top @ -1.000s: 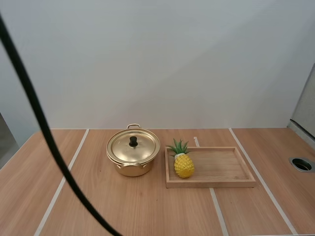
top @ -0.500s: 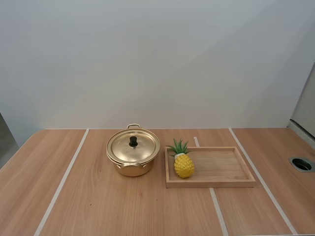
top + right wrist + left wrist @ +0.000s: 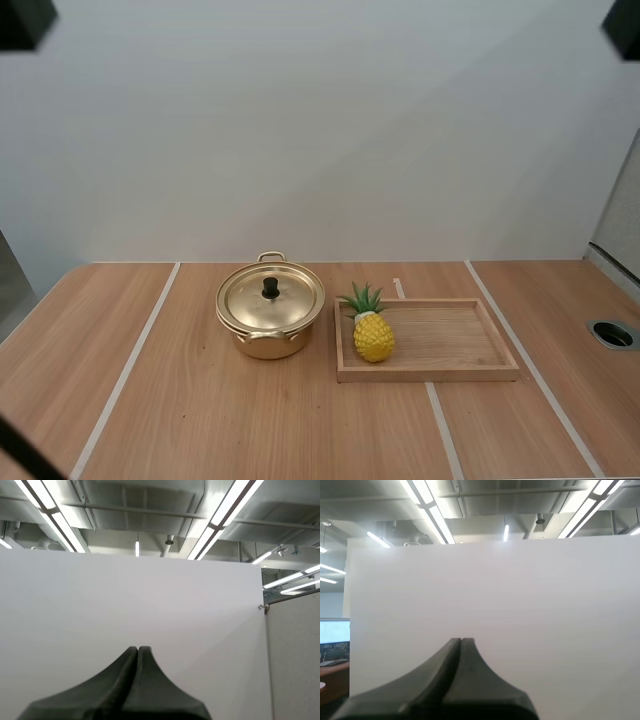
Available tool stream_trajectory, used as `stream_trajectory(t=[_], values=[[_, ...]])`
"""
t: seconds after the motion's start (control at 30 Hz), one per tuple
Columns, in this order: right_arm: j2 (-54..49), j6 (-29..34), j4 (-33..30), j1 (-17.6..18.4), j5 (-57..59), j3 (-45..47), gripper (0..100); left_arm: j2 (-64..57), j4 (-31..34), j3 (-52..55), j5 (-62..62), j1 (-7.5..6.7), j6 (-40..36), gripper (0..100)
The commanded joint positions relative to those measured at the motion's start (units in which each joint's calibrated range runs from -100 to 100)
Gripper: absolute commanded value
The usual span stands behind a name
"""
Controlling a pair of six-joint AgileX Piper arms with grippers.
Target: Open the pot, put the grape inside, and close it
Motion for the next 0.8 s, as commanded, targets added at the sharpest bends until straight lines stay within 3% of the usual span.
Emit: stream_trajectory(t=[0.0,0.17,0.37,0.77], values=[[-0.19,0.45,-0.76,-0.22,-6.04,5.62,0,-1.00,-0.32,7.79,-11.61,0.05,-1.19,0],[-0.19,0.45,-4.56,-0.22,-16.89,19.29,0,-1.14,-0.32,25.24,-28.11,0.05,-1.19,0],[-0.19,0.54,-4.84,-0.22,-18.44,33.28,0,-5.56,-0.53,42.56,-36.15,0.05,-5.90,0],[-0.19,1.02,-4.73,1.98,-14.80,52.24,0,-6.16,0.41,59.12,-36.09,0.16,-6.52,0]])
